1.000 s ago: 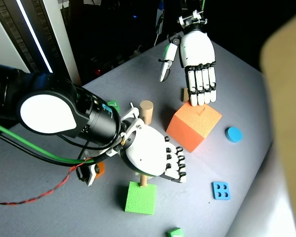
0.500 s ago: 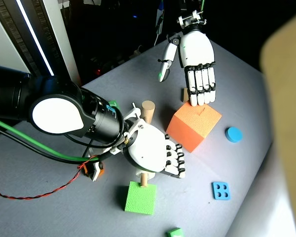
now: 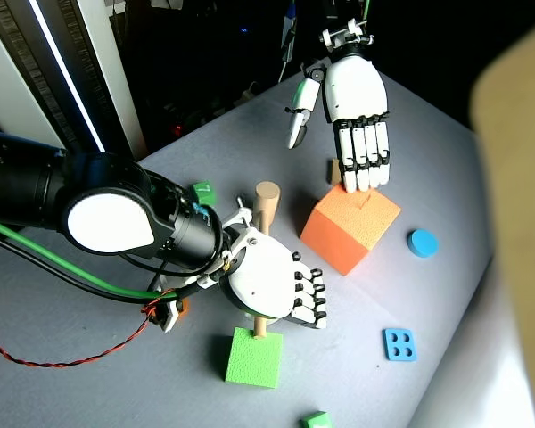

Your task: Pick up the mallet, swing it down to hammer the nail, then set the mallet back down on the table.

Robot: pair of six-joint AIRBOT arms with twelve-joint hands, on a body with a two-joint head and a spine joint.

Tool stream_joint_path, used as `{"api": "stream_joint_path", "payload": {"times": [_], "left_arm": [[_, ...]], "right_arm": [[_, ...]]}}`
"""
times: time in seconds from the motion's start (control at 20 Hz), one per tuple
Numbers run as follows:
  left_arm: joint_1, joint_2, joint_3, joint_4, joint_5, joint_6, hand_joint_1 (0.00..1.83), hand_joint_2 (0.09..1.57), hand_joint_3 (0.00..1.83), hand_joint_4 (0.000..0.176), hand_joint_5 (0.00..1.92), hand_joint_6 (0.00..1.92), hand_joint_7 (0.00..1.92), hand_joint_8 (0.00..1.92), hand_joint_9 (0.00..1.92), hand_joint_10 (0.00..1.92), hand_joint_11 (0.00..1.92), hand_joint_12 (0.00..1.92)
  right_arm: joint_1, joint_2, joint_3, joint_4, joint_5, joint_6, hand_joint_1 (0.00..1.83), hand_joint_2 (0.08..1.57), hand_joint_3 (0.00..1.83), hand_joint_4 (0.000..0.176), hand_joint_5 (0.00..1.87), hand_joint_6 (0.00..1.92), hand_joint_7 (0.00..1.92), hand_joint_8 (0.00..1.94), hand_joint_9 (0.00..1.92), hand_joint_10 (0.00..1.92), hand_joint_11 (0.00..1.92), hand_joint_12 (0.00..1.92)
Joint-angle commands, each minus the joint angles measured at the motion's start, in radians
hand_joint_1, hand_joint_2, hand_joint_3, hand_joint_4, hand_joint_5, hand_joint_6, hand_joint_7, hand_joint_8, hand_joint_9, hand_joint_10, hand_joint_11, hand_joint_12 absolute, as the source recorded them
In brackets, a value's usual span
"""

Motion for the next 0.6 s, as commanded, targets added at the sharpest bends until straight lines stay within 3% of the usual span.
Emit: {"api": "stream_joint_path", "payload": {"times": [0.0, 0.55], "left_arm": [[-0.009, -0.001, -0.002, 0.013, -0.045, -0.003, 0.0, 1.24, 0.01, 0.0, 0.1, 0.0, 0.06, 0.0, 0.05, 0.0, 0.01, 0.17], [-0.034, -0.001, -0.003, 0.013, -0.03, -0.007, 0.0, 1.22, 0.0, 0.0, 0.13, 0.0, 0.1, 0.0, 0.07, 0.0, 0.0, 0.23]], "right_arm": [[0.002, 0.002, 0.0, -0.013, 0.077, 0.0, 1.28, 1.03, 0.0, 0.0, 0.0, 0.0, 0.0, 0.0, 0.0, 0.0, 0.0, 0.0], [0.0, 0.002, 0.002, -0.013, 0.092, 0.0, 1.3, 1.03, 0.0, 0.0, 0.01, 0.0, 0.0, 0.0, 0.0, 0.0, 0.0, 0.0]]}}
